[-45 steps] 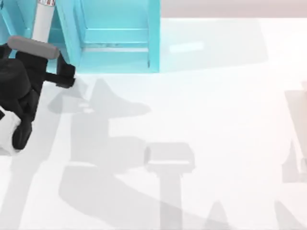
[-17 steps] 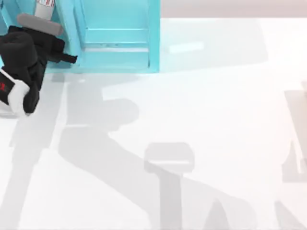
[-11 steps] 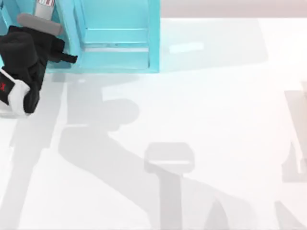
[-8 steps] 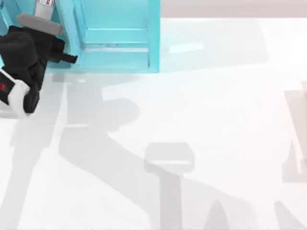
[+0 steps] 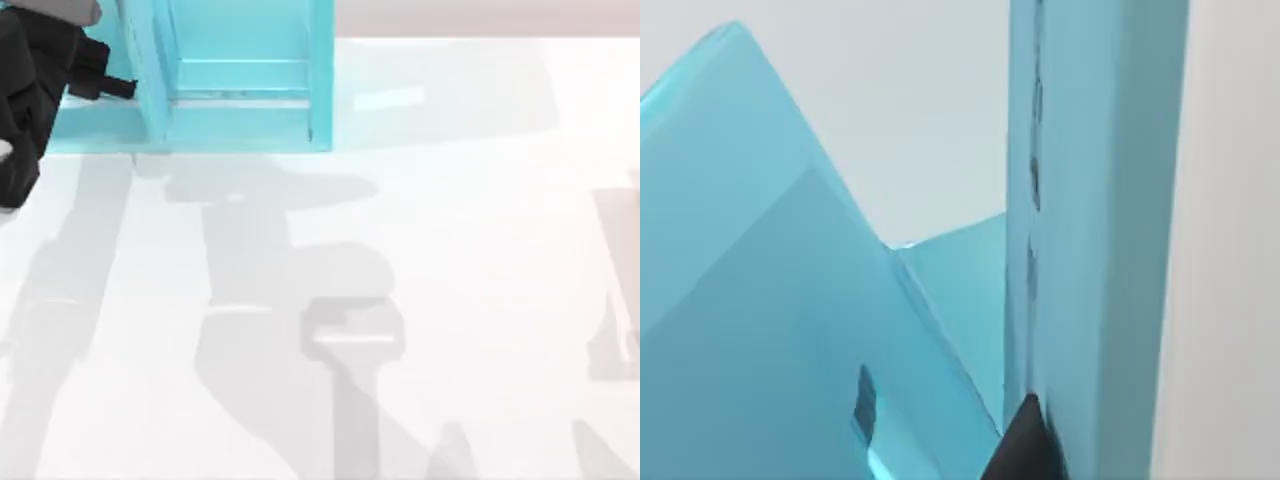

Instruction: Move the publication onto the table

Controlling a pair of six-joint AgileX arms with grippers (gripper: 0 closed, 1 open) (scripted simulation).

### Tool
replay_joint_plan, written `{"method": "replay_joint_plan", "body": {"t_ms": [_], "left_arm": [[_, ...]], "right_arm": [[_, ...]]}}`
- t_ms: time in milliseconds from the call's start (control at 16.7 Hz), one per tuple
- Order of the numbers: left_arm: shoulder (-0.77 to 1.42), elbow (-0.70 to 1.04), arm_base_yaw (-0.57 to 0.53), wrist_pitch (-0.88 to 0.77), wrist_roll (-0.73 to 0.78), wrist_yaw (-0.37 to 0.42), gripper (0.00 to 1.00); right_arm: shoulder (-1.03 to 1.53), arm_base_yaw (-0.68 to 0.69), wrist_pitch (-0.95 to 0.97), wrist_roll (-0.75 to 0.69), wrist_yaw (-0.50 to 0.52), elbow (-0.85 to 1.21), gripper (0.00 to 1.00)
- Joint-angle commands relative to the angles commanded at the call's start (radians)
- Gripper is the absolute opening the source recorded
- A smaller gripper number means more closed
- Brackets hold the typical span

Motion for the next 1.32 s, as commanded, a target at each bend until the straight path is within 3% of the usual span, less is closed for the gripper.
{"method": "replay_joint_plan", "body": {"t_ms": [360,600,1080,1320], "left_arm": [[-0.564,-0.200,-0.018,-0.305,-0.002,-0.023,0.00],[-0.776,-0.293,-0.030,-0.452,-0.001,-0.031,0.00],[-0.819,-0.318,-0.029,-0.489,0.000,-0.033,0.00],[-0.803,-0.293,-0.072,-0.504,-0.089,-0.050,0.00]], "right_arm": [[0.000,0.000,0.000,0.000,0.000,0.000,1.00],[0.000,0.000,0.000,0.000,0.000,0.000,1.00],[0.000,0.000,0.000,0.000,0.000,0.000,1.00],[0.000,0.000,0.000,0.000,0.000,0.000,1.00]]}}
